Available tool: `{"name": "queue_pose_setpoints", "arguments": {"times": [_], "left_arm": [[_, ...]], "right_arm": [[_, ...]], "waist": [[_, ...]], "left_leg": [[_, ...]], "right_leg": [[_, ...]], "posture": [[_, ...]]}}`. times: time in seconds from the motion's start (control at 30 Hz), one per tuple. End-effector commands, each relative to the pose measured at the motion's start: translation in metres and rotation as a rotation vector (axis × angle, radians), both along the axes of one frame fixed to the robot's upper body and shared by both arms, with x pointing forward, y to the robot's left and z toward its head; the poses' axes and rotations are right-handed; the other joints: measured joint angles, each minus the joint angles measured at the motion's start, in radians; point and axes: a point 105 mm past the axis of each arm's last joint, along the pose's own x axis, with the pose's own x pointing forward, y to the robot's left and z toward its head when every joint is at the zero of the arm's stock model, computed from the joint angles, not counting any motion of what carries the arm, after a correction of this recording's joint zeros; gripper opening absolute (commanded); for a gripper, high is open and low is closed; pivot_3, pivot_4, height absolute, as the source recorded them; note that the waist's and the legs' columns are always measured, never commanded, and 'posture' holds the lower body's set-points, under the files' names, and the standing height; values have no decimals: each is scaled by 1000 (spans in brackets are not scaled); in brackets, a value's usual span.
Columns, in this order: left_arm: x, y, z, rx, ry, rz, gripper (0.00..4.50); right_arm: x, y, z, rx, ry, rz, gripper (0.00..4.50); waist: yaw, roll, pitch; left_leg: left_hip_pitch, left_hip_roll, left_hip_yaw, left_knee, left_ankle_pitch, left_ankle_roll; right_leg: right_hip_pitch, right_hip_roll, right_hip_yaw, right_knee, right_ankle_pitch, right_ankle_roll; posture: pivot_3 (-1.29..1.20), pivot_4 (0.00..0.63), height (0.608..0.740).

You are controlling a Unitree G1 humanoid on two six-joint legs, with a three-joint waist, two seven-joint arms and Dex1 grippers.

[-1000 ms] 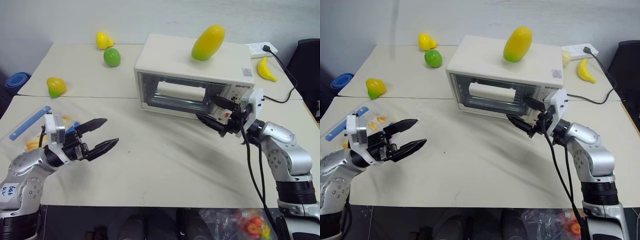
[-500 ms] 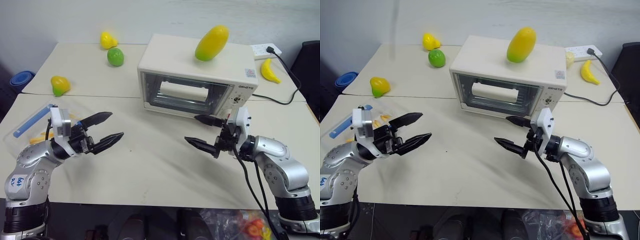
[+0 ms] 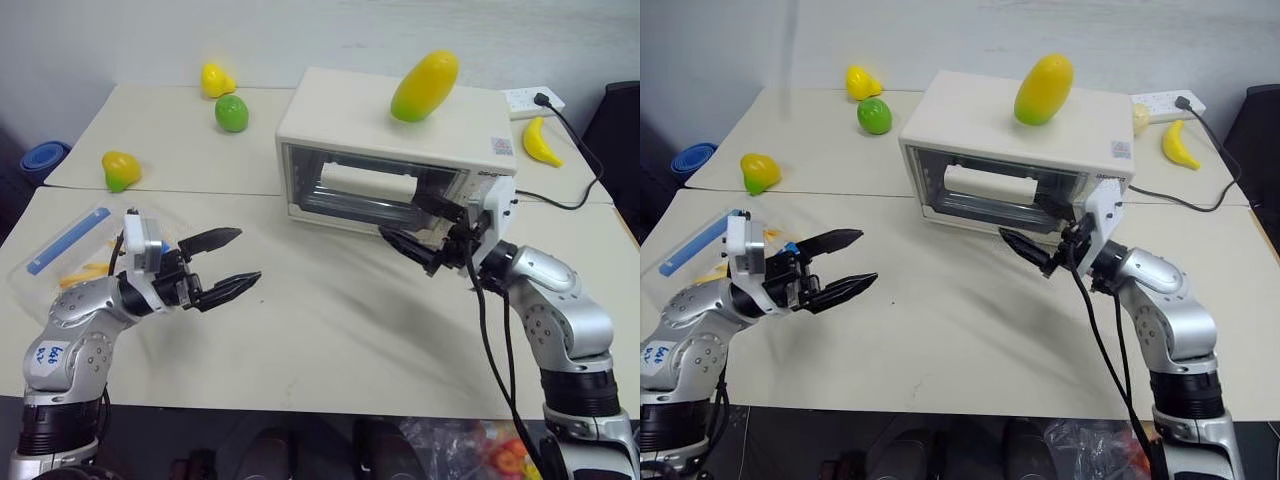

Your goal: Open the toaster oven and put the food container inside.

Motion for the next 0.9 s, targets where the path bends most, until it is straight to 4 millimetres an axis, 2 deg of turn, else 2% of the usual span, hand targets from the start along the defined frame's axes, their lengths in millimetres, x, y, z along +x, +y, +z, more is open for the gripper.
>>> {"name": "queue_pose_setpoints", "arguments": {"times": [0.03, 0.1, 0.2, 0.27, 0.37, 0.43, 0.6, 0.67, 0.77, 0.9], "left_arm": [[5, 3, 13, -36, -42, 44, 4500], [8, 7, 20, -73, -46, 61, 4500], [16, 11, 36, -124, -78, 74, 3939], [26, 8, 44, -125, -101, 76, 3380], [49, -5, 54, -127, -103, 75, 2376], [65, -16, 50, -80, -100, 87, 1737], [102, -40, 35, -17, -87, 153, 169], [103, -50, 21, 37, -72, 112, 22], [97, -61, -7, 182, -42, 28, 22], [85, -61, -24, 228, -13, -13, 22]], "right_arm": [[-25, 19, 3, -45, -64, 125, 4475], [-33, 20, -5, -84, -53, 147, 4475], [-43, 15, -31, -231, -43, 166, 4500], [-45, 10, -41, -268, -36, 152, 4500], [-46, 6, -46, -268, -33, 133, 4500], [-47, 6, -48, -276, -40, 128, 4500], [-45, 6, -46, -282, -59, 102, 4500], [-44, 2, -46, -274, -60, 68, 4500], [-49, -18, -52, -247, -53, -48, 4500], [-79, -46, -71, -203, 13, -131, 4500]], "waist": [[1, 0, 0], [2, 0, 0], [4, 0, 0], [5, -1, 1], [7, -2, 1], [7, -2, 1], [4, -3, 1], [2, -3, 2], [7, -3, 2], [24, -3, 1]], "left_leg": [[0, 0, 0, 0, 0, 0], [-1, 0, 0, -1, 0, 0], [-1, -1, 0, 0, 0, 0], [-1, -1, 0, 0, 0, 0], [-1, -1, 0, 1, 0, 1], [0, -2, 2, 2, 1, 1], [0, -3, 3, 1, 2, 1], [0, -2, 3, 1, 2, 1], [-1, -1, 2, 0, 2, 1], [-2, -2, 3, -1, 2, 1]], "right_leg": [[0, 0, 0, 0, 0, 0], [0, 0, 0, 0, 0, 0], [0, 0, 0, 0, 0, 0], [0, 0, -1, 0, 0, 0], [0, 2, -3, 0, 0, 1], [0, 7, -4, 1, 2, 3], [0, 8, -4, 3, 2, 4], [0, 9, -4, 3, 2, 4], [-1, 10, -4, 2, 2, 4], [-1, 9, -4, 1, 2, 4]], "posture": [[0, 150, 740], [0, 150, 740], [0, 150, 740], [0, 150, 740], [0, 150, 740], [0, 150, 740], [0, 150, 740], [0, 150, 740], [0, 150, 740], [0, 150, 740]]}}
